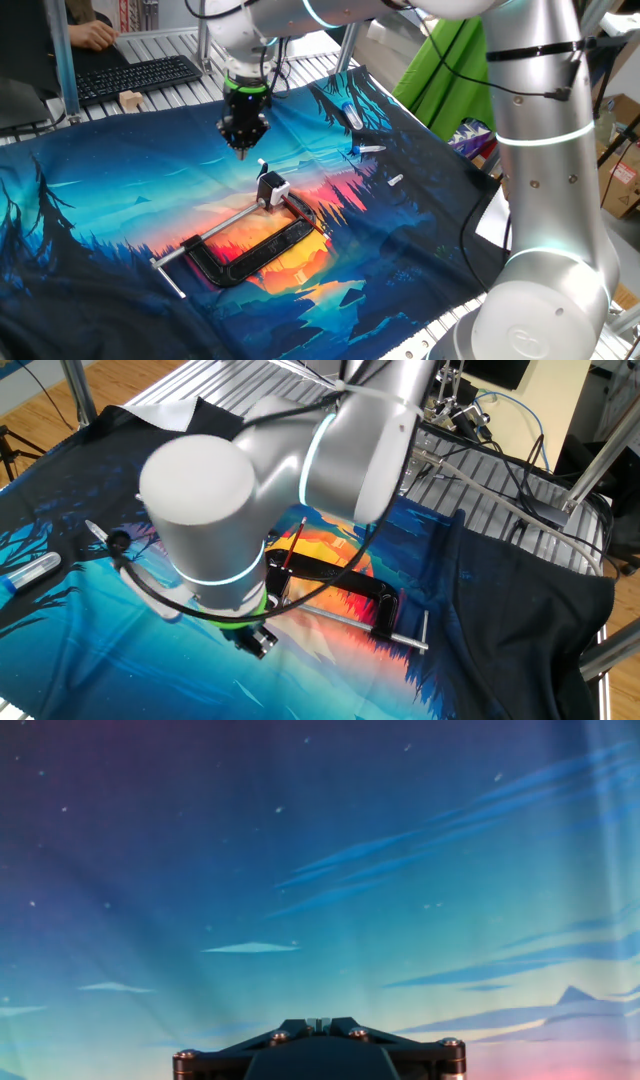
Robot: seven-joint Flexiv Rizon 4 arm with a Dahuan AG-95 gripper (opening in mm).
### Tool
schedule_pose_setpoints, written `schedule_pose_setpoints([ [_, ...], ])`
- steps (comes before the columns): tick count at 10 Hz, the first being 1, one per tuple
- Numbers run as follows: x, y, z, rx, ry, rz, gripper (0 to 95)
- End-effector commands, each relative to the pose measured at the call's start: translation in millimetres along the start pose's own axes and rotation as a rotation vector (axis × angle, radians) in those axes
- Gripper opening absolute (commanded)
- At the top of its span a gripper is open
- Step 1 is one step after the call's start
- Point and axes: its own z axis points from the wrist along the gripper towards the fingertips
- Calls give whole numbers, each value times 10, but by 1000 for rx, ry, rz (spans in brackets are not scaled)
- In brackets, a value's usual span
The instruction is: Sharpen the pencil with a pencil sharpener
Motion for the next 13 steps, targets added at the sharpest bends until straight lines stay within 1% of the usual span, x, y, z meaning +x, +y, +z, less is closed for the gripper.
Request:
schedule_pose_setpoints([
  [1,21,-21,-16,7,-6,2,190],
  [2,30,-31,-31,8,-6,2,380],
  [5,88,-75,-113,4,-3,-16,380],
  [13,88,-75,-113,4,-3,-16,380],
])
